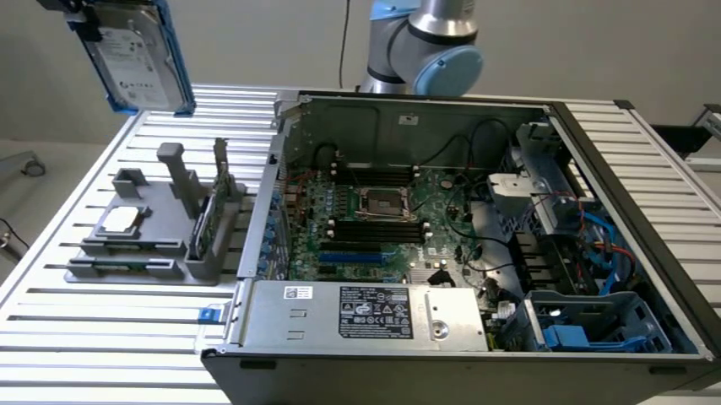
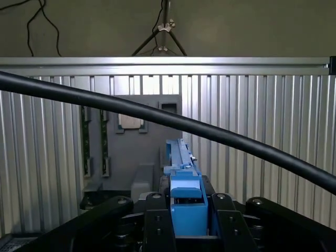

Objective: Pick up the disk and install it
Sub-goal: 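Pick up the disk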

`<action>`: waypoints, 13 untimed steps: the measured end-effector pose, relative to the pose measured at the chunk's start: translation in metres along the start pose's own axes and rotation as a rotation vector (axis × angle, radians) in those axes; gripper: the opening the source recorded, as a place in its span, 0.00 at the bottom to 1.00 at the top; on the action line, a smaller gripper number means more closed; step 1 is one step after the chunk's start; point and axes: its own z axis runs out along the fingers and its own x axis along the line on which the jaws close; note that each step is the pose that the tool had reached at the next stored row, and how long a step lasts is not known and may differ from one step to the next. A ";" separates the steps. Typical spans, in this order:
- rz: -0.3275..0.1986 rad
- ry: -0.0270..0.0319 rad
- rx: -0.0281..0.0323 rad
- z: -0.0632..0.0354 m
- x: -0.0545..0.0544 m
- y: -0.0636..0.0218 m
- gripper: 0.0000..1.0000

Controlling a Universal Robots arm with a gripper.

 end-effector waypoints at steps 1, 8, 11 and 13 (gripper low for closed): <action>0.000 0.0001 -0.0009 -0.0047 0.000 -0.0044 0.33; 0.000 -0.0003 -0.0056 -0.0370 0.005 -0.0353 0.33; 0.000 -0.0005 -0.0082 -0.0502 0.007 -0.0487 0.33; 0.001 -0.0005 -0.0099 -0.0590 0.009 -0.0578 0.33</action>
